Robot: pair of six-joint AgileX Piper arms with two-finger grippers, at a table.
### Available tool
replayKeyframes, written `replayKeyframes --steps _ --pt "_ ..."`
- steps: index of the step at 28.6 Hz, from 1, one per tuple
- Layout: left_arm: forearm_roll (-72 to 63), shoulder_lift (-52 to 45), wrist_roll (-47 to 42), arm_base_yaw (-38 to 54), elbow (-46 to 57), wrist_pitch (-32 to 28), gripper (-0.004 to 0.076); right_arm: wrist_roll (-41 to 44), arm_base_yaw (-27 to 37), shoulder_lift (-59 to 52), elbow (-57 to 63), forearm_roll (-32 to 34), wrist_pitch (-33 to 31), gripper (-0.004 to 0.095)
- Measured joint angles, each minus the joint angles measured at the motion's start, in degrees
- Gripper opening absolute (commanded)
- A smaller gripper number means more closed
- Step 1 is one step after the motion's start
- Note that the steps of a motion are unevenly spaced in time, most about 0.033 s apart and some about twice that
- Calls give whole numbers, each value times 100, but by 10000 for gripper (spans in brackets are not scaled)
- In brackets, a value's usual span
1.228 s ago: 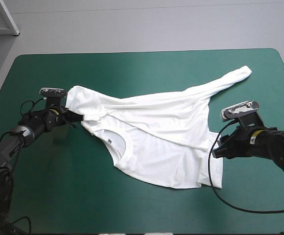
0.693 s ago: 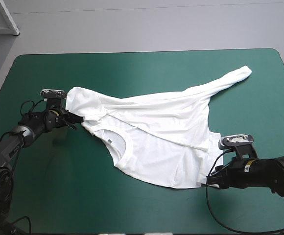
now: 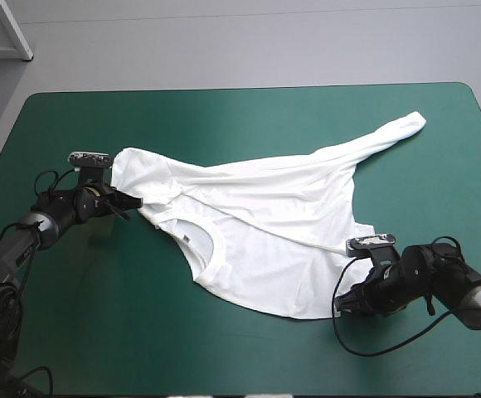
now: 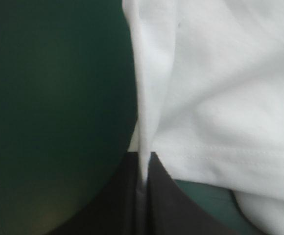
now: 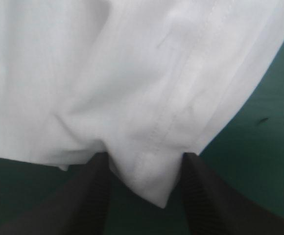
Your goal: Fold the cloth
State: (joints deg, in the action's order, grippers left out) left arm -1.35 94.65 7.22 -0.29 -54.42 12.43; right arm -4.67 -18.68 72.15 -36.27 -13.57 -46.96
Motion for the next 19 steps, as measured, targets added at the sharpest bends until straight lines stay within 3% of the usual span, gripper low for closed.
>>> replayKeyframes --steps 2,12,19 --pt "0 0 0 0 0 11 19 -109 6 77 -28 20 36 -19" --pt "0 -5 0 0 0 233 19 -252 -1 -184 -78 -110 539 -10" --pt "-8 -609 0 0 -186 730 19 23 -1 -1174 -1393 482 405 -14"
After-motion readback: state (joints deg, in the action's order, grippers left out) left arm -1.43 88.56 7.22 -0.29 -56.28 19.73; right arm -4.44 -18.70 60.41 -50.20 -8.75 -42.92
